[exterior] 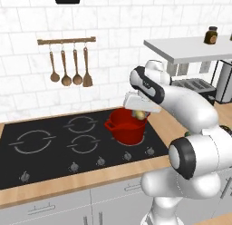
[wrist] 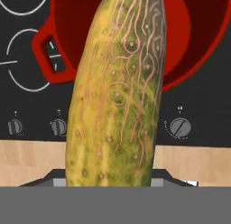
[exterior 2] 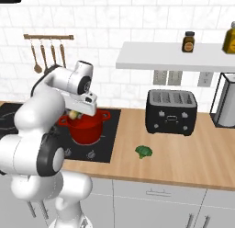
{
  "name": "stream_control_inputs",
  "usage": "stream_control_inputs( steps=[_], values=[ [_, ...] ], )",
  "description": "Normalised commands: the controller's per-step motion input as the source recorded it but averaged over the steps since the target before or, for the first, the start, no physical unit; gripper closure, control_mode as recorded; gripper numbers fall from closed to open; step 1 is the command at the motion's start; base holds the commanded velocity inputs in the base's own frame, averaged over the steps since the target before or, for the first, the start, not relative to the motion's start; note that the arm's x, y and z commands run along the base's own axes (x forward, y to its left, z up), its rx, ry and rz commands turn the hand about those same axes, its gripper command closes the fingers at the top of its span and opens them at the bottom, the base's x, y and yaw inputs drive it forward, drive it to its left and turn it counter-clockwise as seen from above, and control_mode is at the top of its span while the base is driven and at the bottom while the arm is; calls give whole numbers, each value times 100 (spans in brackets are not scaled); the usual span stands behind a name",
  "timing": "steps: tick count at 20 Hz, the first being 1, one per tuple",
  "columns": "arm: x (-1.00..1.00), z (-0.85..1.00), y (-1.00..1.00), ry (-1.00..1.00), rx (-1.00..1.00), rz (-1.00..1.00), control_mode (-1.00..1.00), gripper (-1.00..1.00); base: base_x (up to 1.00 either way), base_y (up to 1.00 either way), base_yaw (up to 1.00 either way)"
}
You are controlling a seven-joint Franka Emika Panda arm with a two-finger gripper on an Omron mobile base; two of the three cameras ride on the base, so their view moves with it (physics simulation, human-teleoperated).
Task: Put the broccoli and cucumber in the pot. Retrieve the spatula and lightly stir the vegetables in the pot.
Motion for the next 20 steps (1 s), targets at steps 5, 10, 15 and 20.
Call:
stream_control_inputs(
  steps=[5,10,15,20],
  values=[
    [57,-30,12,0,0,-2,-100,100,0,0,0],
    [41,-30,1,0,0,-5,-100,100,0,0,0],
    [31,-33,1,0,-1,-10,-100,100,0,0,0],
    [26,-20,3,1,-4,-11,-100,100,0,0,0]
  ],
)
